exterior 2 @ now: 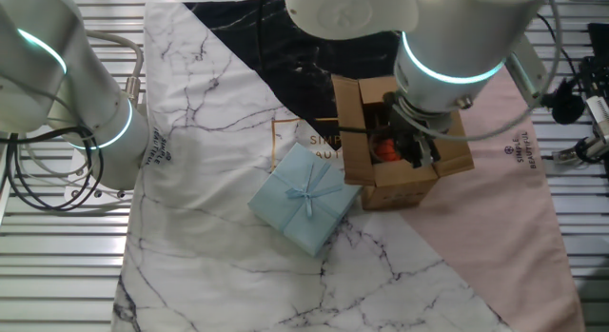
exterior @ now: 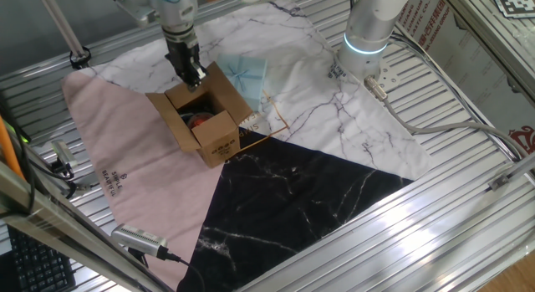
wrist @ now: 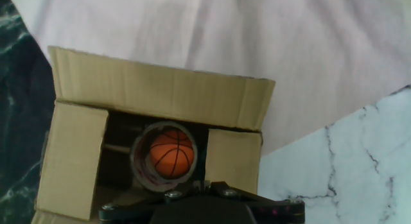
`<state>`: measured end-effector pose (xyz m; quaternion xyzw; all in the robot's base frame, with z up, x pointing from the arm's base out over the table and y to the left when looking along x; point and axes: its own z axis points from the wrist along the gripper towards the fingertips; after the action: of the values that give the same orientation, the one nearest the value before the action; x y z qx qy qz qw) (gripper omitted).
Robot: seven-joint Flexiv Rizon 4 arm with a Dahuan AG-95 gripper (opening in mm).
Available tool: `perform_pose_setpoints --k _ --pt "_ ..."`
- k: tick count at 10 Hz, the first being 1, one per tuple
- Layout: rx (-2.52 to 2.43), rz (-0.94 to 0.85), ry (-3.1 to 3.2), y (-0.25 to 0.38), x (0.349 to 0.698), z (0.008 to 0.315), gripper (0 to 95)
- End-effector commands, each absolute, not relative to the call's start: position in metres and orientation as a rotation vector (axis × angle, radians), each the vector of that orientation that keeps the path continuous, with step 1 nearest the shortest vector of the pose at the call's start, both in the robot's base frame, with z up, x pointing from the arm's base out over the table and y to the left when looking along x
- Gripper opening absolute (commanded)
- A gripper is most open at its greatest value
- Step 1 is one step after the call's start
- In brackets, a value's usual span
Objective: Cover the box
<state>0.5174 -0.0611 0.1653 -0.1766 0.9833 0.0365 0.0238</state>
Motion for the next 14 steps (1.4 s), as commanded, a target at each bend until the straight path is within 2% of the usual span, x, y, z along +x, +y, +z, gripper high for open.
perform_pose_setpoints --k 1,9,14 --pt "-0.539 0.114 3.045 -0.0607 0.5171 0.1648 0.0" --pt "-0.34 -0.149 3.005 -0.0607 0.5171 0.1648 0.0" --pt "-0.339 -0.116 3.006 -0.0607 0.5171 0.1648 0.0"
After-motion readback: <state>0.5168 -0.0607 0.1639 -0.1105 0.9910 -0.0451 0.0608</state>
